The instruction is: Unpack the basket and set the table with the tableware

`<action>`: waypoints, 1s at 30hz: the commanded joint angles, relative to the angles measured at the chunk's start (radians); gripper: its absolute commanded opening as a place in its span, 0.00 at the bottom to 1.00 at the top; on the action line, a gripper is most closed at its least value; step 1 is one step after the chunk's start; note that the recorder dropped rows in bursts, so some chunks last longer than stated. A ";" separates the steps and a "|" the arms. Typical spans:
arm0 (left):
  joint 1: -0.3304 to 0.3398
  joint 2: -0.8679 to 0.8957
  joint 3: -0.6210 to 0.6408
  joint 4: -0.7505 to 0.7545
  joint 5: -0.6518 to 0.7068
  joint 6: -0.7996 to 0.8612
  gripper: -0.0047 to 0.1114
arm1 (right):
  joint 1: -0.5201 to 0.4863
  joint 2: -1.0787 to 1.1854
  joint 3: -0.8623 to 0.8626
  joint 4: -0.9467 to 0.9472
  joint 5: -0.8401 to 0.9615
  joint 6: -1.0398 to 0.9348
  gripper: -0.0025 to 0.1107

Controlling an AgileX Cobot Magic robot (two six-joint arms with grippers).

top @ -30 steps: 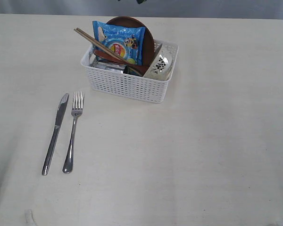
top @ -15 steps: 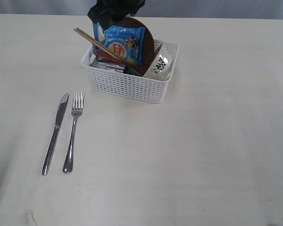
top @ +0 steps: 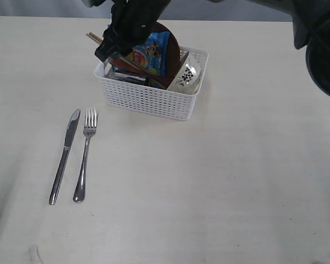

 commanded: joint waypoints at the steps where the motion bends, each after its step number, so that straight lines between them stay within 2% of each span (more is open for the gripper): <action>1: -0.005 -0.003 0.003 0.009 -0.011 -0.004 0.04 | 0.009 0.018 -0.008 -0.027 -0.018 -0.004 0.41; 4: -0.005 -0.003 0.003 0.009 -0.011 -0.004 0.04 | 0.009 0.027 -0.008 -0.027 -0.014 0.004 0.43; 8: -0.005 -0.003 0.003 0.009 -0.011 -0.004 0.04 | 0.009 0.027 -0.008 -0.027 -0.012 0.004 0.57; 20: -0.005 -0.003 0.003 0.009 -0.011 -0.004 0.04 | 0.007 0.119 -0.008 -0.085 -0.121 0.112 0.57; 22: -0.005 -0.003 0.003 0.009 -0.011 -0.004 0.04 | 0.007 0.120 -0.008 -0.085 -0.125 0.126 0.46; 23: -0.005 -0.003 0.003 0.009 -0.011 -0.004 0.04 | 0.009 0.118 -0.008 -0.085 -0.132 0.126 0.34; 27: -0.005 -0.003 0.003 0.009 -0.011 -0.004 0.04 | 0.009 0.116 -0.033 -0.085 -0.118 0.126 0.05; 30: -0.005 -0.003 0.003 0.009 -0.011 -0.004 0.04 | 0.009 0.116 -0.075 -0.085 -0.097 0.128 0.02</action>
